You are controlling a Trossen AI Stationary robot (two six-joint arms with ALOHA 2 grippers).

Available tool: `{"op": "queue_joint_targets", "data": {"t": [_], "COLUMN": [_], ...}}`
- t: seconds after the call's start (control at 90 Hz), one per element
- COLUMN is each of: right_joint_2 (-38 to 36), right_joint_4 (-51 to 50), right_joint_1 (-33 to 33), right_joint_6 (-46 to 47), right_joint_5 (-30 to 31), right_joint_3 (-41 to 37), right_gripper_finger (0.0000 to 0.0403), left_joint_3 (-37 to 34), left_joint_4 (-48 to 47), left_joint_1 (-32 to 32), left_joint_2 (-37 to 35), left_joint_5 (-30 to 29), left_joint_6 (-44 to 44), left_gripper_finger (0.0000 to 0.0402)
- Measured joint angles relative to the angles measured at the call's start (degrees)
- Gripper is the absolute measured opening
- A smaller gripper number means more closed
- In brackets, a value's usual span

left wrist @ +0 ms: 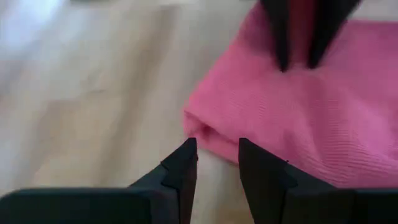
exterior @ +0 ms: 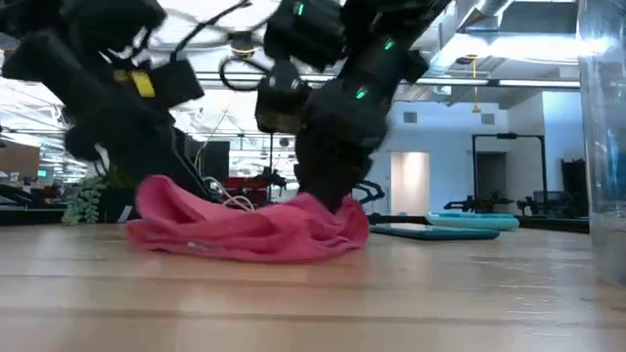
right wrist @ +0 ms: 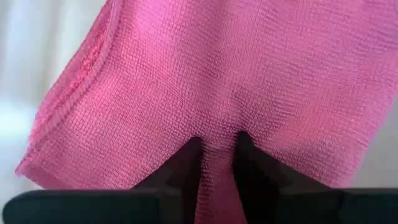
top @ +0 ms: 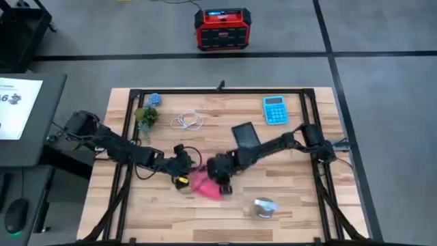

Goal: Apply microfiber cloth
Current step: Fold the pink microfiber cloth

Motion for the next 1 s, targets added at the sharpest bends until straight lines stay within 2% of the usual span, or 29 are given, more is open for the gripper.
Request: {"op": "queue_joint_targets", "data": {"t": [0.067, 0.133, 0.267, 0.422, 0.6, 0.778, 0.9, 1.0], "right_joint_2": [-0.1, -0.9, -3.9, -9.4, -6.9, -1.9, -3.2, -9.1], "right_joint_4": [-1.2, -2.0, -4.3, -5.1, -1.3, 0.3, 0.4, -1.6], "right_joint_1": [2.4, 4.3, 6.1, 6.9, 7.5, 7.3, 8.0, 8.8], "right_joint_6": [1.6, 2.7, 6.3, 11.6, 9.7, 10.9, 11.3, 10.8], "right_joint_5": [-0.3, 0.1, 2.9, 6.1, 7.9, 8.3, 10.2, 15.4], "right_joint_3": [0.0, -0.1, -0.5, -0.2, -0.4, -0.3, -0.4, -0.5], "right_gripper_finger": [0.0082, 0.0082, 0.0082, 0.0081, 0.0081, 0.0081, 0.0081, 0.0081], "left_joint_3": [-0.1, -0.1, -0.1, -0.1, -0.1, -0.1, -0.1, -0.1], "left_joint_4": [-0.3, 0.9, 11.0, 20.0, 24.7, 27.5, 26.8, 27.0], "left_joint_1": [-2.3, -4.7, -6.3, -4.6, -1.7, -1.1, -1.8, -2.2], "left_joint_2": [-0.2, -0.2, 0.2, 1.7, 6.8, 12.6, 12.2, 10.6], "left_joint_5": [3.8, 3.9, 4.0, 11.9, 14.1, 14.3, 14.3, 12.9], "left_joint_6": [-1.8, -2.7, 0.0, 5.8, 9.3, 5.1, 3.3, 4.4], "left_gripper_finger": [0.0095, 0.0095, 0.0095, 0.0095, 0.0095, 0.0095, 0.0095, 0.0095]}}
